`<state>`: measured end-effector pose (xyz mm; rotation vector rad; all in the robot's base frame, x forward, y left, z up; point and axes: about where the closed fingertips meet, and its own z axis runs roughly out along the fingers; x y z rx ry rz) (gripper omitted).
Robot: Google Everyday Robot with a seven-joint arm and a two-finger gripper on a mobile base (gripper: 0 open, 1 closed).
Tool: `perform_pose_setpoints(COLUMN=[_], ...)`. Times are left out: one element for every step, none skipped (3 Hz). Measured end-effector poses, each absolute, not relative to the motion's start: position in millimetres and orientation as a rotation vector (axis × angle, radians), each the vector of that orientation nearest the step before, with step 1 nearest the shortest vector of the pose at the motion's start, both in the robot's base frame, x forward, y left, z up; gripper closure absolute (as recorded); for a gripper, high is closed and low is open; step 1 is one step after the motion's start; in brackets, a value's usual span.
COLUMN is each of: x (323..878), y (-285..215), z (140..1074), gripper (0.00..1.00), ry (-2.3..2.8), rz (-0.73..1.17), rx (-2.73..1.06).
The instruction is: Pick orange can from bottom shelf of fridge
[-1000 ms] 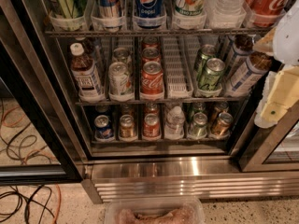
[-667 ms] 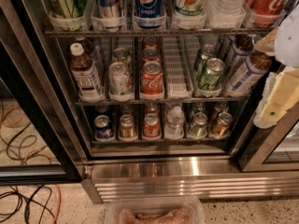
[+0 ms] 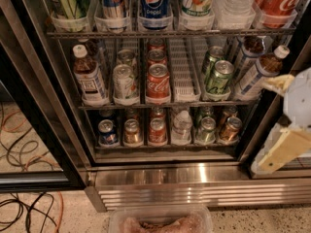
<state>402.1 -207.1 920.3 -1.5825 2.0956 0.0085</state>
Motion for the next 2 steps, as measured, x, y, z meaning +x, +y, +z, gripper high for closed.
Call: perform_pose_setpoints(x=[415,433], y=[-191,-191], z=[877,884], gripper=[0.00,0.00], ry=[2.058,2.019], rz=[0.044,-0.018], rx=[-1.514,-1.462])
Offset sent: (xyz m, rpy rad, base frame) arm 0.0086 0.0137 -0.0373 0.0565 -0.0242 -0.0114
